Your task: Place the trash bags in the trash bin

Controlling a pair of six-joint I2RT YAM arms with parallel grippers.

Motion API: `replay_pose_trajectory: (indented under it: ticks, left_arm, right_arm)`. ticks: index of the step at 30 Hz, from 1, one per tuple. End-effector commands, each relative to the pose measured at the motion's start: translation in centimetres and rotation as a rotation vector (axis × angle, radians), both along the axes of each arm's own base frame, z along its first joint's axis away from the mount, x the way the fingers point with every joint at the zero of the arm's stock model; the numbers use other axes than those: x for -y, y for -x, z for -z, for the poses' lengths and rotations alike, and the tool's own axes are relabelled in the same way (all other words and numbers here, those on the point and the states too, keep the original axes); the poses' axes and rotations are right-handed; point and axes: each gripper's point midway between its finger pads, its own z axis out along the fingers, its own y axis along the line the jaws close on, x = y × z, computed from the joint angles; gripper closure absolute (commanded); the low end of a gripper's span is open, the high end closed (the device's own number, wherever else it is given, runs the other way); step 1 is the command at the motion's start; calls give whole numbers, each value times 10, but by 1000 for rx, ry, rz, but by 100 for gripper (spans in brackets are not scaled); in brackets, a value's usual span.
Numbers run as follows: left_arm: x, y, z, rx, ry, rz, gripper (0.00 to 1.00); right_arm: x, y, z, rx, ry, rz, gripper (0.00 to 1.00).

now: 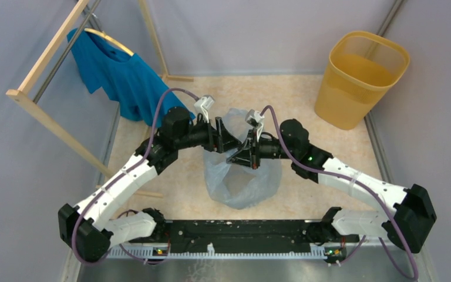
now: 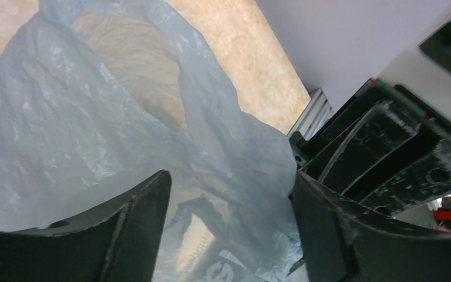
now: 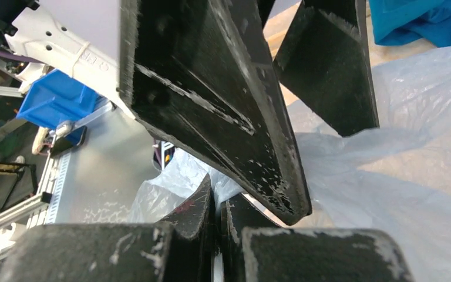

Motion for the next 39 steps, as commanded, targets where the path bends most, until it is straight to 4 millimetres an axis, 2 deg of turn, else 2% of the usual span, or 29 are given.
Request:
replay_pose_trajectory:
  ticks: [1, 5, 6, 9, 11, 13, 16, 20, 23, 27, 29, 31, 36, 39]
  left_arm:
    - [8, 4, -3, -16, 56, 27, 28]
    - [3, 1, -9, 15, 44, -2, 62]
    - [-1, -1, -11, 37, 35, -22, 69]
    - [-18, -9, -17, 106, -15, -111, 85]
    - [-32, -14, -23, 150, -55, -176, 91]
    - [-45, -19, -27, 194, -88, -240, 96]
    - [-63, -28, -33, 253, -129, -323, 99]
    - [-86, -49, -41, 332, -227, -455, 100]
    - [-98, -60, -54, 390, -290, -506, 100]
    - [-107, -68, -64, 460, -339, -539, 100]
    - [-108, -70, -64, 469, -356, -540, 100]
    - [-107, -70, -62, 468, -362, -532, 100]
    - [-98, -65, -57, 455, -341, -479, 100]
    - [-92, -62, -53, 440, -328, -447, 100]
  right_arm:
    - [-3, 3, -21, 71, -67, -23, 100]
    - [-1, -2, -20, 63, -49, 13, 100]
    - [0, -5, -17, 57, -28, 33, 97]
    - [13, -20, -4, 64, 67, 145, 73]
    - [30, -32, 6, 73, 143, 259, 58]
    - [52, -40, 8, 93, 201, 366, 44]
    - [87, -50, 0, 135, 267, 521, 30]
    - [135, -72, -38, 207, 277, 792, 20]
    - [169, -96, -68, 263, 312, 1017, 17]
    - [215, -134, -94, 304, 458, 1276, 17]
    - [246, -160, -100, 261, 528, 1381, 19]
    - [267, -186, -101, 198, 557, 1413, 21]
    - [326, -236, -108, 168, 668, 1571, 20]
    - [343, -263, -112, 167, 723, 1574, 19]
